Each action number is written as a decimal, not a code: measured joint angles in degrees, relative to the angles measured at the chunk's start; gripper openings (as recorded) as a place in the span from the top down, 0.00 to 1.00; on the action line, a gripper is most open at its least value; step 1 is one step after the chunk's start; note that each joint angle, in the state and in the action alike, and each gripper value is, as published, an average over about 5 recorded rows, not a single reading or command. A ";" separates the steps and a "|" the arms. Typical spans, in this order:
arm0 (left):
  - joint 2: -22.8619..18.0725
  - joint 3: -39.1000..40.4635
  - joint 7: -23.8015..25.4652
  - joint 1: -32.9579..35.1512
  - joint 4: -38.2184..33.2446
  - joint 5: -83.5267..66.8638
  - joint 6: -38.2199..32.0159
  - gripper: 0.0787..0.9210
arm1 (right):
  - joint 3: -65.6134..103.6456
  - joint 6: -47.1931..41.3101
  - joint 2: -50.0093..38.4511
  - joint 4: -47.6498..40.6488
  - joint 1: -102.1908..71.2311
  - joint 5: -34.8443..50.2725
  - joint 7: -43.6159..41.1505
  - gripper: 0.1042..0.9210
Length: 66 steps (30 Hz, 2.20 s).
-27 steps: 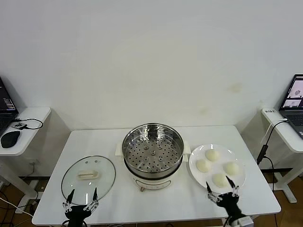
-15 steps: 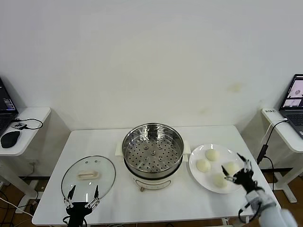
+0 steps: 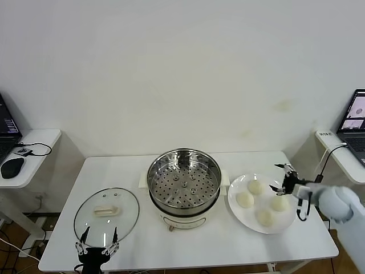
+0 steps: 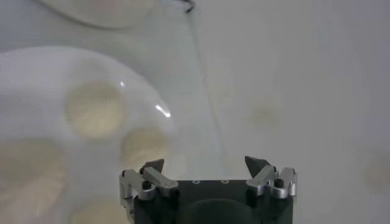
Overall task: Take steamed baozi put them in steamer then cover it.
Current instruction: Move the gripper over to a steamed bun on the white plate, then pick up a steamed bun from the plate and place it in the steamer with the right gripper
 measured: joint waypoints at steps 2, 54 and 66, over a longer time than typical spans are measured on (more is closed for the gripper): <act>0.13 -0.14 -0.23 -0.03 0.18 0.17 -0.10 0.12 | -5.27 0.05 -0.34 -2.28 4.81 0.79 -2.52 0.12; 0.70 -2.80 -1.32 -0.21 0.23 2.14 -1.69 0.12 | -39.97 -0.33 16.01 -30.17 32.82 1.07 -13.11 0.40; 1.09 -2.48 -1.12 -0.29 0.19 2.07 -1.75 0.12 | -43.73 -1.49 12.10 -24.40 37.52 5.21 -14.24 0.40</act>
